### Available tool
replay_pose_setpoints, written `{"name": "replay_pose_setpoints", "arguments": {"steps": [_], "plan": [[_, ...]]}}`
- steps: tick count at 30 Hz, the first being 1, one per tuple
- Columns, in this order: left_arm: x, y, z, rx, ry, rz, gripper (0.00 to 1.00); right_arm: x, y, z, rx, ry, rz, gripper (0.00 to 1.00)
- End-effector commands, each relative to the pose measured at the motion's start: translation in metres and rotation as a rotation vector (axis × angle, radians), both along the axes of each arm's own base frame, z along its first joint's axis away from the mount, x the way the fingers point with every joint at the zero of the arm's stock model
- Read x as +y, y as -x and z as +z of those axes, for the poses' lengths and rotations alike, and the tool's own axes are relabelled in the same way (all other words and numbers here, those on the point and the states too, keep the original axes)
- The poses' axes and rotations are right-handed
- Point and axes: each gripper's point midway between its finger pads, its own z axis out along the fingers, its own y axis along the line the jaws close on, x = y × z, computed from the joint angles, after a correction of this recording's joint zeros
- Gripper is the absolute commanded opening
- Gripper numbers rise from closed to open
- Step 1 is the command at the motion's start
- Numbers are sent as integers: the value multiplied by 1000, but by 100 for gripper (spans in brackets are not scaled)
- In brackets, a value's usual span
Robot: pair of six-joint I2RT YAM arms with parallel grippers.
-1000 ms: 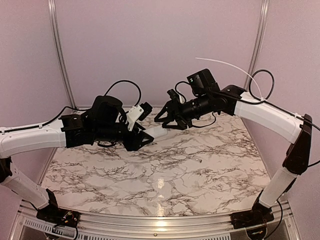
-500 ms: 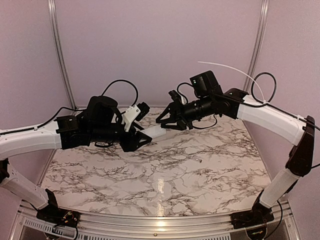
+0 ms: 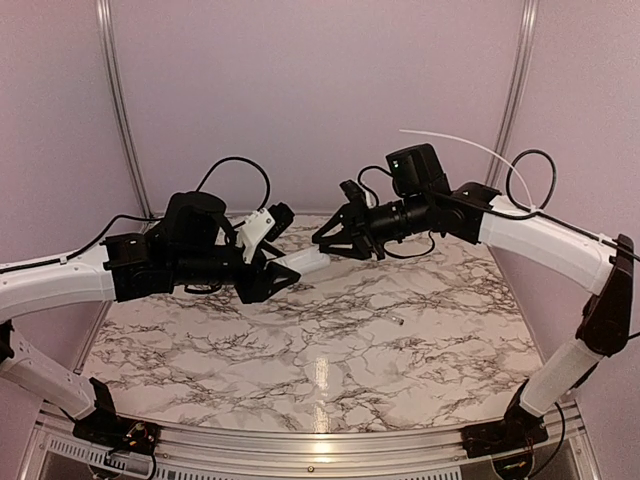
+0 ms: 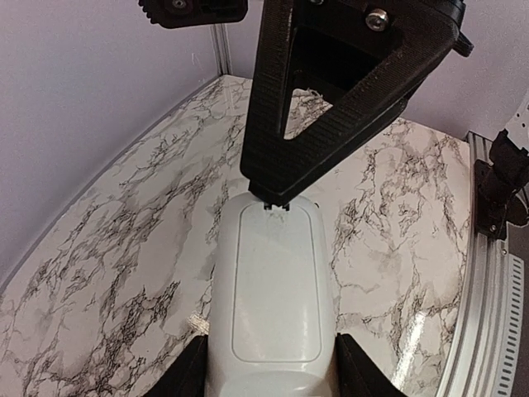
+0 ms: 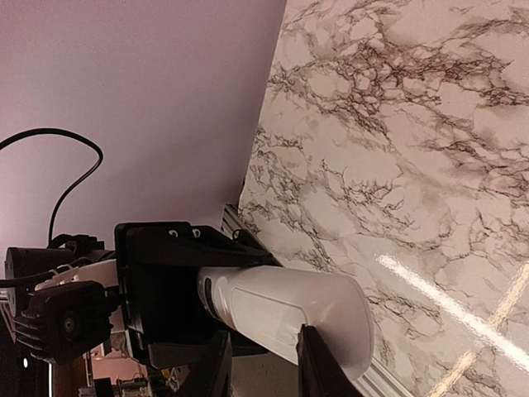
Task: Unload the batteries from the remote control
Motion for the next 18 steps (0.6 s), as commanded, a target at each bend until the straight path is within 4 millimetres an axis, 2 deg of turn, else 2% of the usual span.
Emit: {"name": "replay_pose_setpoints", "arguments": {"steps": [1, 18], "plan": [[-10, 5, 51, -128, 152, -53, 19, 8, 20, 16, 39, -73, 61, 26], [-3, 16, 58, -169, 175, -90, 20, 7, 28, 31, 55, -195, 60, 21]]}}
